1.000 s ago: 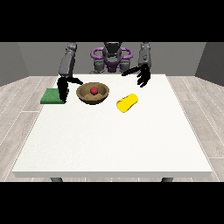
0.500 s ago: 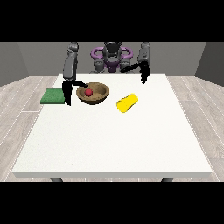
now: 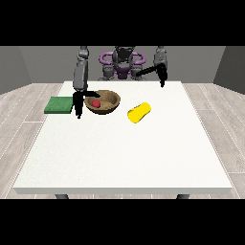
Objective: Pick the cup and pour the ball into the bowl, then pick the bowl and place it on the pad
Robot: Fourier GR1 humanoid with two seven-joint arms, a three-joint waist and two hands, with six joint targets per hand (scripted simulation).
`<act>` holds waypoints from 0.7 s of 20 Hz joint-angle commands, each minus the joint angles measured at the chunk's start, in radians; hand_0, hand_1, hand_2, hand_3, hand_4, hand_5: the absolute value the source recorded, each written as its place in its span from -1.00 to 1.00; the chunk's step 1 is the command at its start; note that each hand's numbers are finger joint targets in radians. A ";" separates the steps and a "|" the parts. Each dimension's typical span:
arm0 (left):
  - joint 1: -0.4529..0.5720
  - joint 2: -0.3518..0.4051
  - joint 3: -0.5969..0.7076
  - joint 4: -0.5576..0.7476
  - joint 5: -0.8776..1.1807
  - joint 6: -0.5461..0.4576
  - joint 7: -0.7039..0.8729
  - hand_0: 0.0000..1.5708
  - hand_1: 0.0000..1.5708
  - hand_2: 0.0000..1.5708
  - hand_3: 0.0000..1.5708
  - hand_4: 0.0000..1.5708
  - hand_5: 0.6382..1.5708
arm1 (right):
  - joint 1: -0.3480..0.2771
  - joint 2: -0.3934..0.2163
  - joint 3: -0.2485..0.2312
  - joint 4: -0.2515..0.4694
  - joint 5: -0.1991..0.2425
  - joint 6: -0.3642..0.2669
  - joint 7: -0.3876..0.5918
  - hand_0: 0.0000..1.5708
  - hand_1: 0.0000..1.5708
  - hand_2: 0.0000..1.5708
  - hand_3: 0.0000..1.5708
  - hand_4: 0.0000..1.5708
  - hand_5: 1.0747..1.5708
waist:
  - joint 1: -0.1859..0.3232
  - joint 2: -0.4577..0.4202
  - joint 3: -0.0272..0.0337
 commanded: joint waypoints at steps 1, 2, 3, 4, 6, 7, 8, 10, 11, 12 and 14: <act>-0.016 -0.013 0.008 0.019 -0.001 0.008 0.028 -1.00 -1.00 -1.00 -1.00 -1.00 0.98 | -0.071 0.033 0.006 0.044 -0.012 -0.043 0.112 -1.00 -1.00 -1.00 -1.00 -0.69 0.84 | -0.002 0.003 0.0211; 0.016 0.020 0.006 -0.007 0.017 -0.043 0.023 -1.00 -1.00 -1.00 -1.00 -1.00 0.98 | -0.020 0.045 0.012 0.051 -0.008 -0.014 0.067 -1.00 -1.00 -1.00 -1.00 -0.70 0.85 | 0.015 -0.019 0.0214; 0.030 0.012 0.026 0.037 0.020 -0.019 0.002 -1.00 -1.00 -1.00 -1.00 -1.00 0.98 | -0.072 0.034 0.016 0.035 -0.012 -0.047 0.154 -1.00 -1.00 -1.00 -1.00 -0.63 0.87 | -0.004 -0.043 0.0207; 0.054 0.040 0.059 0.052 0.047 -0.038 -0.023 -1.00 -1.00 -1.00 -1.00 -1.00 0.98 | -0.052 0.063 0.024 0.022 -0.014 -0.051 0.141 -1.00 -1.00 -1.00 -1.00 -0.55 0.89 | -0.020 -0.069 0.0206; 0.087 0.005 0.022 0.041 0.029 -0.029 0.004 -1.00 -1.00 -1.00 -1.00 -1.00 0.98 | -0.064 0.080 0.042 0.037 -0.001 -0.087 0.181 -1.00 -1.00 -1.00 -1.00 -0.56 0.90 | -0.014 -0.120 0.0210; 0.061 0.041 0.056 0.025 0.052 -0.058 0.017 -1.00 -1.00 -1.00 -1.00 -1.00 0.98 | -0.056 0.075 0.031 0.046 -0.013 -0.085 0.171 -1.00 -1.00 -1.00 -1.00 -0.52 0.92 | -0.023 -0.111 0.0211; 0.089 0.047 0.067 0.077 0.043 -0.038 -0.065 -1.00 -1.00 -1.00 -1.00 -1.00 0.98 | -0.096 0.095 0.047 0.019 -0.009 -0.103 0.190 -1.00 -1.00 -1.00 -1.00 -0.51 0.92 | -0.042 -0.089 0.0209; 0.087 0.044 0.040 -0.011 0.056 -0.083 0.012 -1.00 -1.00 -1.00 -1.00 -1.00 0.99 | -0.073 0.089 0.022 0.062 -0.018 -0.111 0.124 -1.00 -1.00 -1.00 -1.00 -0.53 0.90 | 0.007 -0.080 0.0214; 0.097 0.030 0.022 -0.026 0.024 -0.048 0.010 -1.00 -1.00 -1.00 -1.00 -1.00 0.99 | -0.059 0.097 0.038 0.074 -0.005 -0.098 0.108 -1.00 -1.00 -1.00 -1.00 -0.55 0.90 | 0.004 -0.075 0.0215; 0.073 0.047 0.061 0.009 0.052 -0.059 -0.001 -1.00 -1.00 -1.00 -1.00 -1.00 0.99 | -0.080 0.115 0.043 0.080 -0.003 -0.155 0.177 -1.00 -1.00 -1.00 -1.00 -0.52 0.92 | -0.010 -0.073 0.0211; 0.050 0.068 0.065 -0.007 0.057 -0.074 -0.017 -1.00 -1.00 -1.00 -1.00 -1.00 0.99 | -0.009 0.055 0.083 0.121 0.071 -0.193 0.198 1.00 1.00 1.00 0.05 -0.17 1.00 | 0.004 -0.039 0.0202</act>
